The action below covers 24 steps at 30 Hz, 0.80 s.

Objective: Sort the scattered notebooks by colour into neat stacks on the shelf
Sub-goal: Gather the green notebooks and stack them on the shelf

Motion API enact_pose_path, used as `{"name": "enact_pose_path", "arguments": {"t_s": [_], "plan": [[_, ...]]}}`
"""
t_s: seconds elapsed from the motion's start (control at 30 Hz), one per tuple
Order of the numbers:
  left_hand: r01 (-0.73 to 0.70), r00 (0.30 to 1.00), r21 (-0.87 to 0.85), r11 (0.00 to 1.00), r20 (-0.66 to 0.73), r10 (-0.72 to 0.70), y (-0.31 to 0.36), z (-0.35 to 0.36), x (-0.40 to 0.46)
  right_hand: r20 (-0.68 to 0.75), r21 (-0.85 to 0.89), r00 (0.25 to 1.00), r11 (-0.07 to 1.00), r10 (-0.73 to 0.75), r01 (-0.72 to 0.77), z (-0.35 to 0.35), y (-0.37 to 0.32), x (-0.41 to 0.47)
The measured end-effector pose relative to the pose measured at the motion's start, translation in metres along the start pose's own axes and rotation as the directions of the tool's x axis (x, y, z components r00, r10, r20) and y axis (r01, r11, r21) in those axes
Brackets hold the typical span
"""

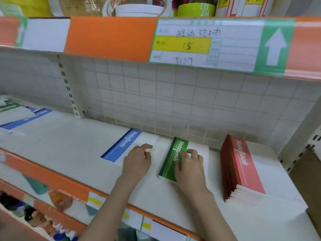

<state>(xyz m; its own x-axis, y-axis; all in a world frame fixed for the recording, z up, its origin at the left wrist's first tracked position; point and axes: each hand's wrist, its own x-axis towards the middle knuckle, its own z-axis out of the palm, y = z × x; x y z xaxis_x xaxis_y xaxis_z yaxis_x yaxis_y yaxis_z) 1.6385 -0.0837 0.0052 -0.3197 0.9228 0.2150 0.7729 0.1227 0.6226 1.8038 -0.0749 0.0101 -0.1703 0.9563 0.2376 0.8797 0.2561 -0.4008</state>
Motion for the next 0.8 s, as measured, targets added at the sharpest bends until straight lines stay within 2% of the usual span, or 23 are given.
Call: {"name": "enact_pose_path", "arguments": {"t_s": [0.07,0.2,0.4,0.5,0.63,0.8], "plan": [[0.025,0.998,-0.037,0.999,-0.052,-0.027,-0.015,-0.017,-0.01,0.015,0.055,0.996,0.995,-0.085,0.084,0.002,-0.017,0.004],[0.097,0.982,-0.008,0.995,-0.162,-0.097,-0.05,-0.058,-0.031,0.05,0.178,0.963,0.951,-0.264,0.251,0.018,-0.066,0.001],[0.276,0.908,0.046,0.96,-0.34,-0.245,-0.118,-0.127,-0.071,0.096,0.356,0.851,0.816,-0.517,0.455,0.058,-0.161,-0.019],[0.361,0.866,0.112,0.926,-0.409,-0.288,-0.153,-0.159,-0.094,0.14,0.405,0.783,0.757,-0.606,0.513,0.077,-0.209,-0.031],[0.497,0.813,0.272,0.824,-0.477,-0.333,-0.203,-0.203,-0.119,0.177,0.448,0.71,0.698,-0.682,0.559,0.102,-0.269,-0.049],[0.585,0.752,0.241,0.774,-0.519,-0.406,-0.263,-0.258,-0.141,0.209,0.481,0.63,0.64,-0.748,0.6,0.134,-0.345,-0.067]]}}
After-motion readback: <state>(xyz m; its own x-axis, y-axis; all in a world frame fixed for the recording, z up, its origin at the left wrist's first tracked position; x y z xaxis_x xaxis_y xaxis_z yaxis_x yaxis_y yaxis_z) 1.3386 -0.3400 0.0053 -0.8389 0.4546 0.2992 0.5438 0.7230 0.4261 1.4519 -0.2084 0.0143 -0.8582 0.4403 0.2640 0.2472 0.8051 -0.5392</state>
